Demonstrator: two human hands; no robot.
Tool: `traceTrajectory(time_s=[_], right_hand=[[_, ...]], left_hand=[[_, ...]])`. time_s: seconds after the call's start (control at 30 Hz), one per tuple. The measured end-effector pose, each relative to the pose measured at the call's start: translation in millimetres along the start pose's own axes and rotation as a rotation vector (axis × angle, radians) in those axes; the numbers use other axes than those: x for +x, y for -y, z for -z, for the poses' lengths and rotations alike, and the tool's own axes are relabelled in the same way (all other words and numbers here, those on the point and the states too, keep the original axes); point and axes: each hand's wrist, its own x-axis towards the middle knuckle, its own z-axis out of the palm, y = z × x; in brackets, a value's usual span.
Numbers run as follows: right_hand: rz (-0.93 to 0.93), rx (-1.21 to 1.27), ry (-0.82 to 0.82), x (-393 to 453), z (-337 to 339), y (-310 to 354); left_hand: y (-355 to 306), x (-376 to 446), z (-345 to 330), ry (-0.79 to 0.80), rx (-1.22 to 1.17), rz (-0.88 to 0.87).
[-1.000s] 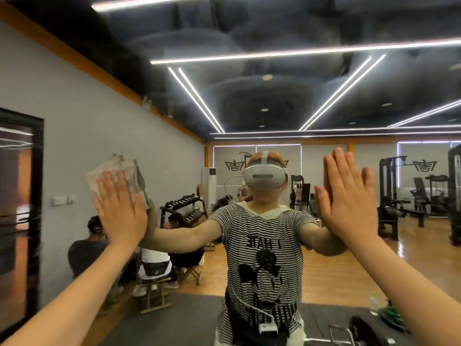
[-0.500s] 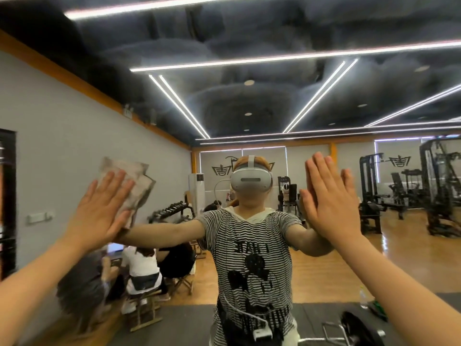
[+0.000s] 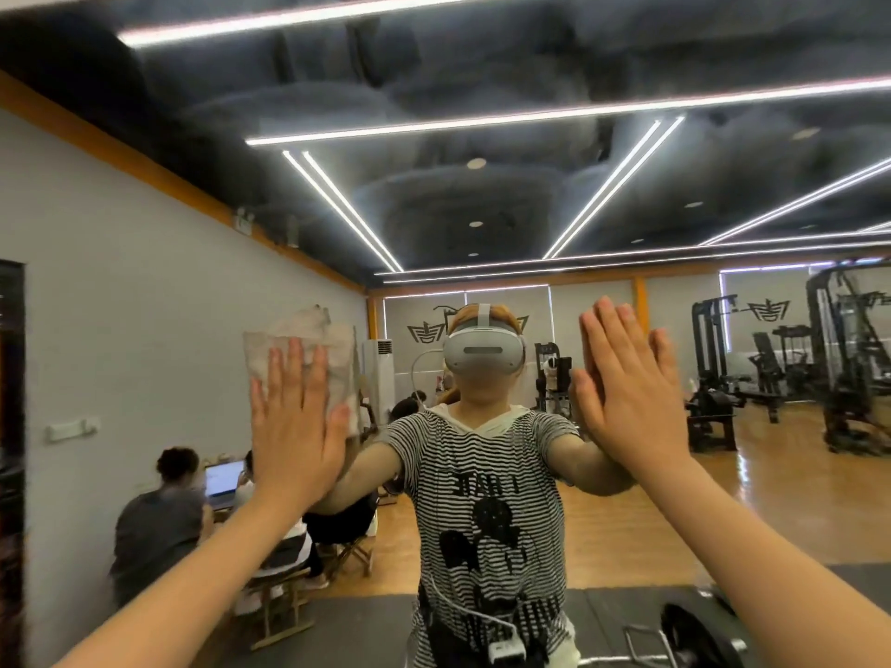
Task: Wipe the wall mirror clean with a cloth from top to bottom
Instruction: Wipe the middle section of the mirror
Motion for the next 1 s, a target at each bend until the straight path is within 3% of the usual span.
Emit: traceTrajectory(time_s=[0.13, 0.23, 0.33, 0.53, 0.63, 0.77, 1.0], right_hand=[[-0.001, 0.003, 0.007, -1, 1, 0], [-0.001, 0.011, 0.022, 0, 1, 1], [-0.008, 0.01, 0.032, 0, 1, 2], [-0.02, 0.013, 0.008, -1, 2, 4], [-0.026, 0.007, -0.003, -2, 2, 4], [-0.015, 0.019, 0.001, -2, 2, 3], [-0.012, 0.028, 0.024, -1, 2, 0]], left_hand=[[44, 0, 12, 0.06, -0.024, -0.292], [64, 5, 16, 0.103, 0.003, -0.361], [64, 6, 16, 0.057, -0.014, -0.207], [-3, 7, 2, -0.113, -0.125, 0.343], [-46, 8, -6, -0.124, -0.15, 0.452], [-71, -4, -15, -0.076, -0.096, 0.195], [-7, 1, -4, -0.014, 0.02, -0.14]])
